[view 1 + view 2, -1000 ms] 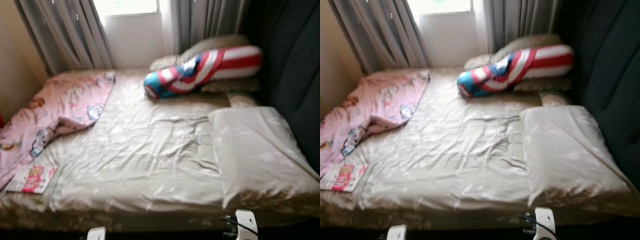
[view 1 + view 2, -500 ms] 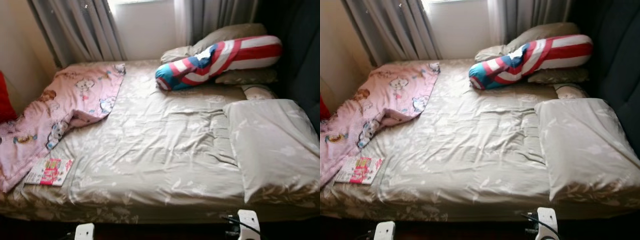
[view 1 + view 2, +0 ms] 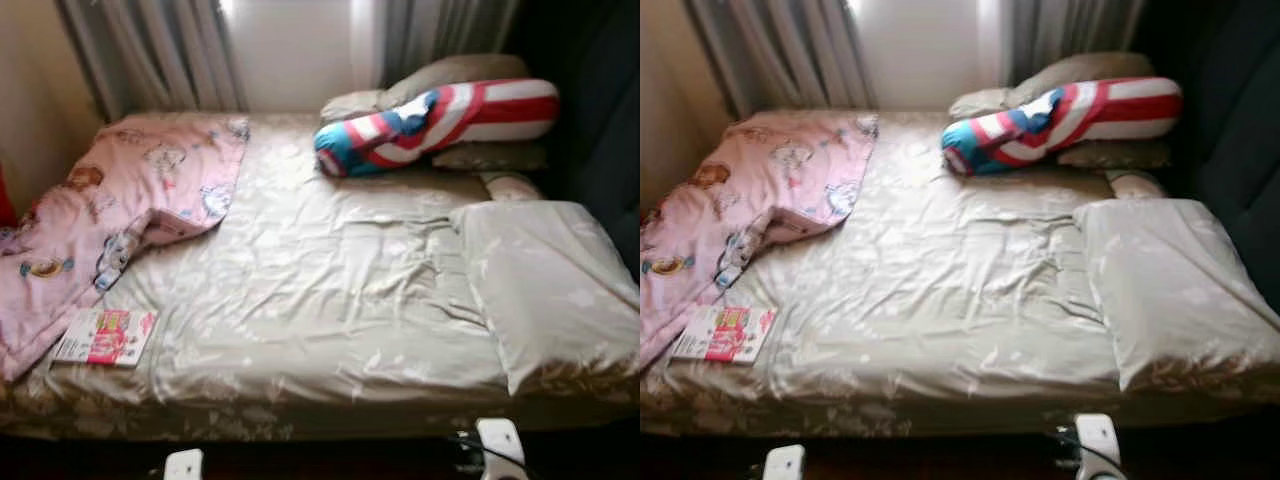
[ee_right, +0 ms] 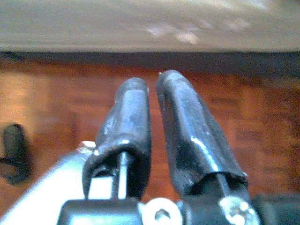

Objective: Clean up the room

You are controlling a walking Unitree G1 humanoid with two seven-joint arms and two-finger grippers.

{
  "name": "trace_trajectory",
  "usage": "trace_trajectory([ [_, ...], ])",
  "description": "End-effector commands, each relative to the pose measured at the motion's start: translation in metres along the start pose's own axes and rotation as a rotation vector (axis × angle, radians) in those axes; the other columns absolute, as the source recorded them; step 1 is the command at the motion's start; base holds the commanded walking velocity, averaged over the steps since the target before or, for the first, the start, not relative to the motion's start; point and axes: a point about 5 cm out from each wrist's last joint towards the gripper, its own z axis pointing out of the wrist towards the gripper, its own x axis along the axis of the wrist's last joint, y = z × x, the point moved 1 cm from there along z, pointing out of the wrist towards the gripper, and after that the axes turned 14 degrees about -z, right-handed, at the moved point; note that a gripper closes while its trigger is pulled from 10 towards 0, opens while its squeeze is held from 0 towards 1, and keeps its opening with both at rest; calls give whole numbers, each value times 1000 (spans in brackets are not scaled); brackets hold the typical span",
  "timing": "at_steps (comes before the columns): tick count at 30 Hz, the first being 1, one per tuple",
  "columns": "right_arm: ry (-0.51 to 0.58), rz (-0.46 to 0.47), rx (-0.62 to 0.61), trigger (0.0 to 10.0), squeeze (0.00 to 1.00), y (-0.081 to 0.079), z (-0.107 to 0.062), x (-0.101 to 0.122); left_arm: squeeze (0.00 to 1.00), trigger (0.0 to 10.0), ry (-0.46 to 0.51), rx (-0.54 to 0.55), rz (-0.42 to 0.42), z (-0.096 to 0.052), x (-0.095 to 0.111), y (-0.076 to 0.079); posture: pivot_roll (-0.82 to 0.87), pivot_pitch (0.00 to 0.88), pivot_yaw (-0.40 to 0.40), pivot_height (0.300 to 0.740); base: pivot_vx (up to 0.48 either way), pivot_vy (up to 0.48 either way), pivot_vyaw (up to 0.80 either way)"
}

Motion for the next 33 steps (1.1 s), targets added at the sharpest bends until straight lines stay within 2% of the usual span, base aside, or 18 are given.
trace_trajectory([
  [1,-20,-1,-9,10000,0,3,-2,-7,0,10000,-2,-16,-11,2,-2,14,-102,42,11,740,0,480,0],
  [6,-52,-36,5,10000,0,-2,-4,-17,0,10000,-6,-19,0,2,-3,17,-101,22,18,740,0,480,0],
  [10,-65,-30,3,10000,0,0,-5,-22,0,10000,-3,-17,-4,2,-2,17,-104,10,17,740,0,480,0],
  [22,-61,-31,-7,10000,0,4,-5,-21,0,10000,10,-16,-9,4,1,19,-103,0,2,740,0,480,0],
  [33,-62,-18,-26,10000,0,3,-4,-18,0,10000,10,30,-34,1,-2,5,-80,49,4,740,0,480,0],
])
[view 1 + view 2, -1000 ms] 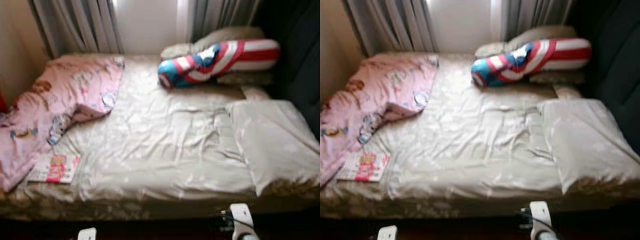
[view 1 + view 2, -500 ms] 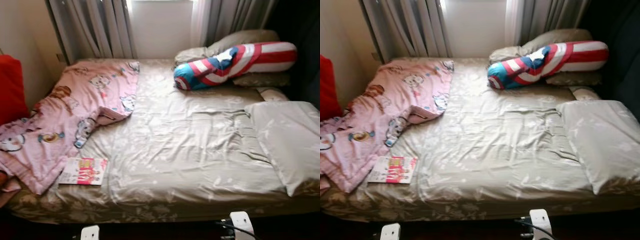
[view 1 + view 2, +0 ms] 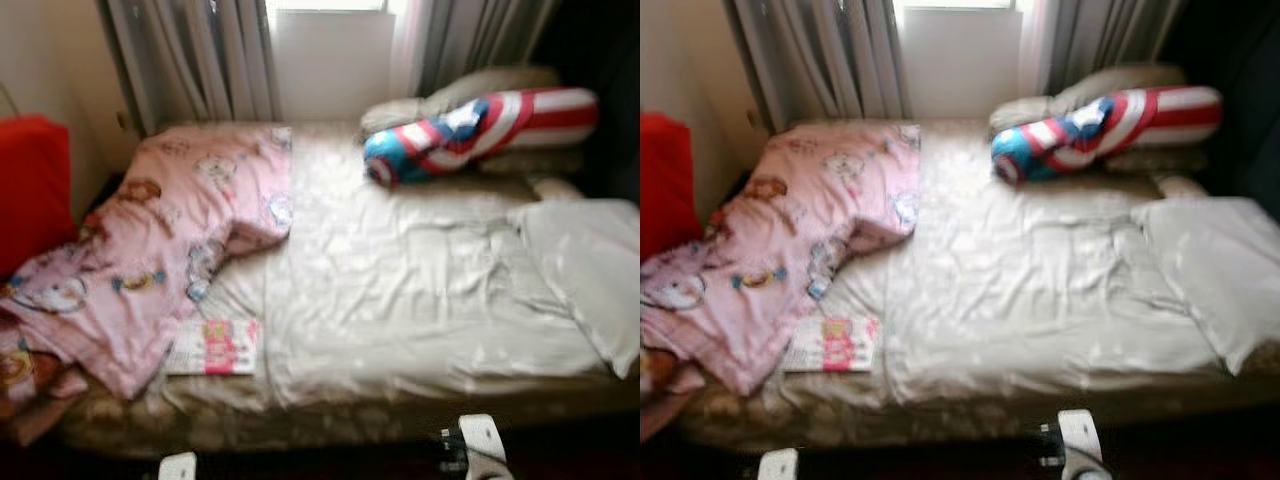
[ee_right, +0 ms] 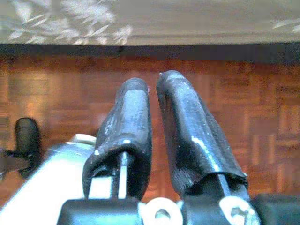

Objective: Clean up the room

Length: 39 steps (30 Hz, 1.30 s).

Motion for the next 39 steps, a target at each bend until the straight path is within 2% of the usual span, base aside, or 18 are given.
trace_trajectory([
  [1,-26,8,-14,10000,0,4,-2,-8,0,10000,-20,-2,-8,-1,-6,3,-81,51,5,740,0,480,0],
  [18,-36,35,-17,10000,0,1,-3,-13,0,10000,-10,4,-11,0,0,-2,-74,71,13,740,0,480,0],
  [25,-35,39,-17,10000,0,2,-3,-14,0,10000,-15,8,-12,-1,-4,-5,-70,68,9,740,0,145,0],
  [26,-34,40,-15,10000,776,2,-3,-14,0,10000,-16,7,-13,-1,-4,-5,-70,69,9,740,0,0,0],
  [27,-33,42,-14,10000,1000,2,-3,-14,0,10000,-16,5,-13,-1,-5,-4,-70,69,9,740,0,0,0],
  [34,-34,40,-13,10000,1000,1,-3,-14,0,10000,-13,-5,-15,0,-4,3,-66,74,9,740,0,0,0],
  [39,-35,41,-11,10000,1000,-1,-3,-14,0,10000,-7,-7,-18,0,-4,2,-67,80,12,740,0,0,0],
])
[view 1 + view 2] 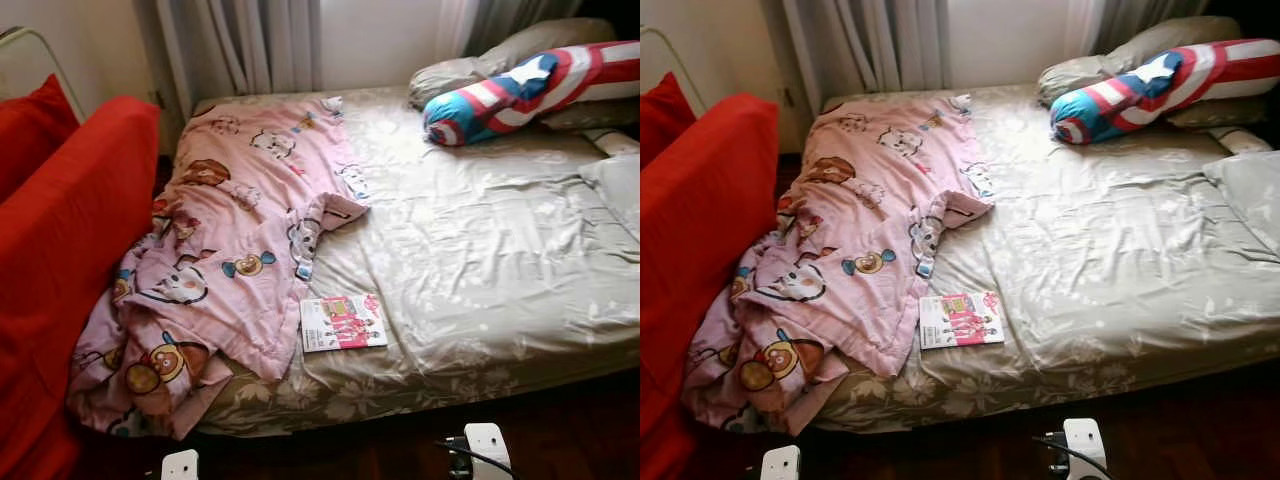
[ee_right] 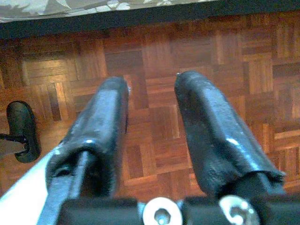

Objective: Clean up the room

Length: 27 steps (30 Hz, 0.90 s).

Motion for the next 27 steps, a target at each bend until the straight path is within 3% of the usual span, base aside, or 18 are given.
trace_trajectory([
  [1,-16,6,-4,10000,1000,2,-1,-4,0,10000,-12,9,-5,-2,-5,-4,-67,80,12,740,0,0,0],
  [8,-17,11,-4,10000,1000,0,-1,-4,0,10000,1,1,-7,-1,-2,-4,-61,85,17,740,0,0,0],
  [9,-16,12,-4,10000,24,-1,-1,-4,0,10000,4,-1,-7,-1,-2,-3,-60,88,20,740,0,0,0],
  [24,-6,-4,17,10000,0,-7,0,-2,0,10000,4,-6,-17,-2,-1,-9,-53,92,29,740,0,0,0],
  [27,-1,-9,25,10000,0,-9,0,-1,0,10000,0,-4,-16,-3,-2,-10,-54,92,30,740,0,0,604],
])
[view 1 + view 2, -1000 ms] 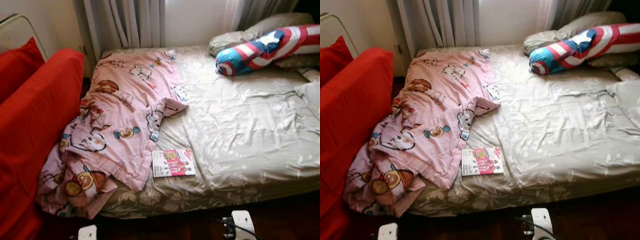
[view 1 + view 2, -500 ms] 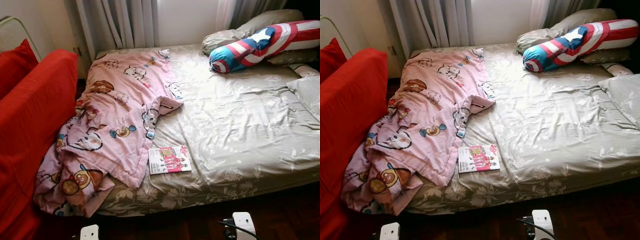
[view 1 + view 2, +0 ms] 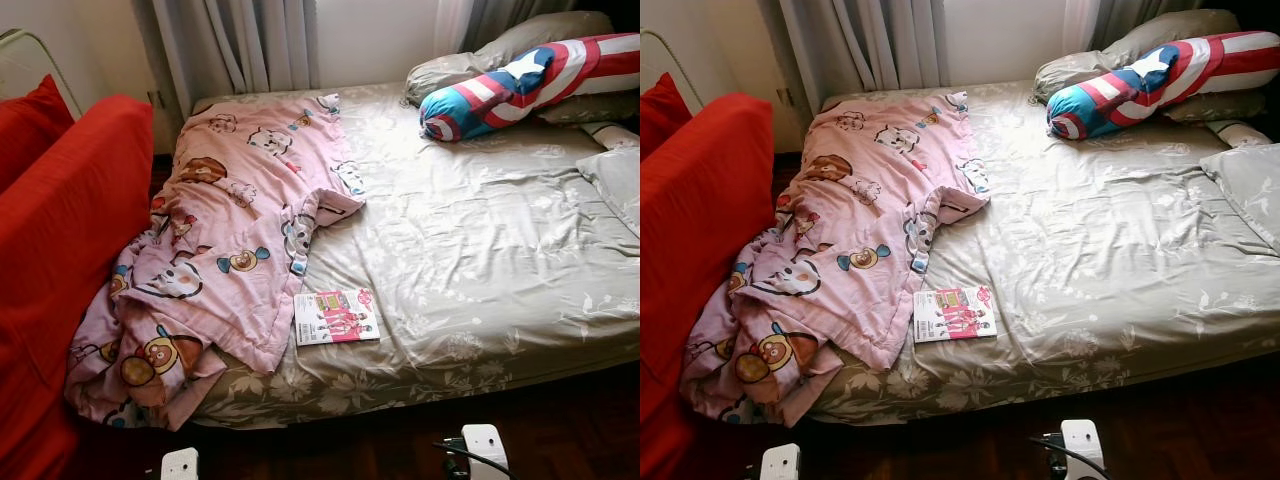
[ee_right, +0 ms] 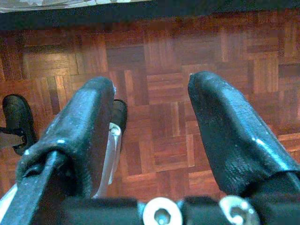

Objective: Clean up the room

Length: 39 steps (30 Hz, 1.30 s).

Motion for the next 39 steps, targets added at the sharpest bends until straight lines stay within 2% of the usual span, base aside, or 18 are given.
trace_trajectory([
  [1,0,1,10,10000,0,-4,0,-1,0,10000,-19,25,-10,-3,-5,-10,-54,92,30,740,0,0,800],
  [4,1,12,8,10000,0,-5,0,-1,0,10000,-23,27,-8,-3,-6,-11,-53,92,31,740,0,0,702],
  [12,12,37,5,10000,0,-6,0,2,0,10000,-17,24,-3,-3,-4,-11,-51,90,33,740,0,0,0],
  [18,38,0,17,10000,0,-8,1,9,0,10000,-14,22,-2,-3,-3,-11,-53,91,34,740,0,0,93],
  [23,37,16,11,10000,0,-6,1,8,0,10000,-12,21,-2,-2,-3,-10,-53,90,34,740,48,0,641],
  [39,42,-16,29,10000,0,-8,2,12,0,10000,-5,20,-7,-2,-1,-9,-50,91,30,740,106,0,0],
])
